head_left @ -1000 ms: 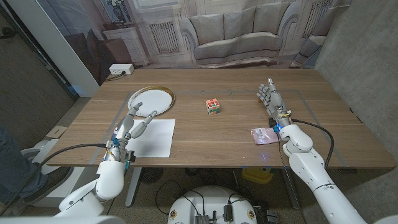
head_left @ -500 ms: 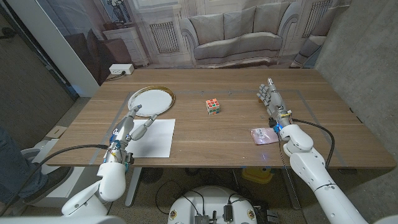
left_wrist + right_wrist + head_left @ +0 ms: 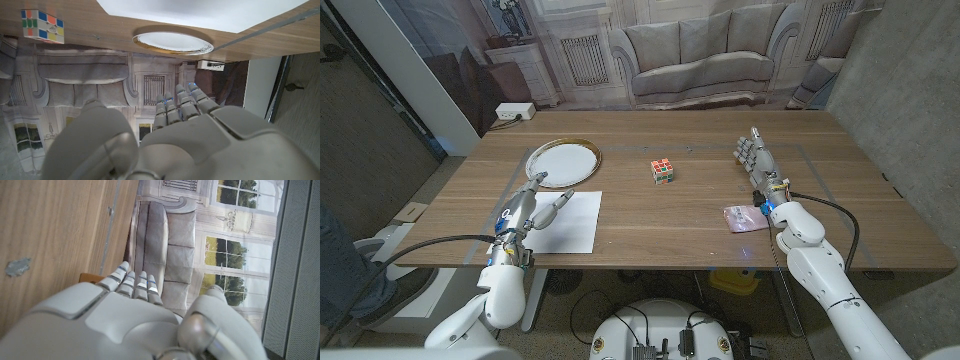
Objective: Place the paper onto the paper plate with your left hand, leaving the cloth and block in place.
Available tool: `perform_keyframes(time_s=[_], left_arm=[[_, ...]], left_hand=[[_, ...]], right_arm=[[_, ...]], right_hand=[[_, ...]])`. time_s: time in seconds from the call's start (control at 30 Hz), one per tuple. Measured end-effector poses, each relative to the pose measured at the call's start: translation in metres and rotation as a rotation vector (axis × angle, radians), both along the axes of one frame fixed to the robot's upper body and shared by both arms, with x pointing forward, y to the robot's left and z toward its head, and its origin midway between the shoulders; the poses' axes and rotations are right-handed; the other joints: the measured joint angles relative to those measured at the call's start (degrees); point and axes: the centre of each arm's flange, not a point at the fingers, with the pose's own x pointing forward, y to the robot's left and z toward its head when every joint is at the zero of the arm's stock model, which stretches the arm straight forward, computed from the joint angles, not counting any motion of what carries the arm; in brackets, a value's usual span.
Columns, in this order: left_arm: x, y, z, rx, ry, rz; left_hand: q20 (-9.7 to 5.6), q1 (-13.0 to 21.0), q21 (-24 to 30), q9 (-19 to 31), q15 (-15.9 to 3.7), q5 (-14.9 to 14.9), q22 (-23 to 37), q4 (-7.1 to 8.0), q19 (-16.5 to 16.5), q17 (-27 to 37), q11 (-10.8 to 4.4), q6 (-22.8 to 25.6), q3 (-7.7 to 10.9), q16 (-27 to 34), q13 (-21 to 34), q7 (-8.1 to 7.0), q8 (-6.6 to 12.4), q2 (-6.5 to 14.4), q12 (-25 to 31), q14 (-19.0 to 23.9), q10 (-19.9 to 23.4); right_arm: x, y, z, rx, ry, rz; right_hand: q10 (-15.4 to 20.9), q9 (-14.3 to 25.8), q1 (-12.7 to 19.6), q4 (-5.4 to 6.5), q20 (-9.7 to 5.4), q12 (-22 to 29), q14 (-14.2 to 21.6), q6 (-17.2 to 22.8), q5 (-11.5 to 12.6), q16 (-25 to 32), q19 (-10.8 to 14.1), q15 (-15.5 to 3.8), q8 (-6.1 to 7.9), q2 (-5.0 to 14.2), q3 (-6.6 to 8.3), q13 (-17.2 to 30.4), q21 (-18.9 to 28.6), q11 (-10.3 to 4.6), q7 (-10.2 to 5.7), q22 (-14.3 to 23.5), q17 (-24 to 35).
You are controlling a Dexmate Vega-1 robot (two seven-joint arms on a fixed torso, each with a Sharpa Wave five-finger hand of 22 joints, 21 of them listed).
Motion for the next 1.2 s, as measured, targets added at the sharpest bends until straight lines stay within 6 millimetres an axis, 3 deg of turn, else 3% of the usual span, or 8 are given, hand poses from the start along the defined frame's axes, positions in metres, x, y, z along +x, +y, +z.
perform_keyframes(time_s=[1.2], left_arm=[[-0.006,0.0023,-0.0046,0.103,0.09,0.129]], left_hand=[[0.01,1.75,0.0,-0.01,-0.03,0.9,-0.14,-0.71,0.61,0.01,-0.41,1.43,-0.71,0.0,-0.01,-0.61,0.0,-0.81,0.0,0.41,1.02]], right_arm=[[0.0,0.0018,0.0005,-0.004,0.002,0.008]], right_hand=[[0.0,0.0,0.0,-0.25,0.11,0.0,0.3,0.0,0.0,-0.02,0.5,0.3,0.0,0.0,-0.23,0.0,-0.29,0.0,0.0,0.0,0.0]])
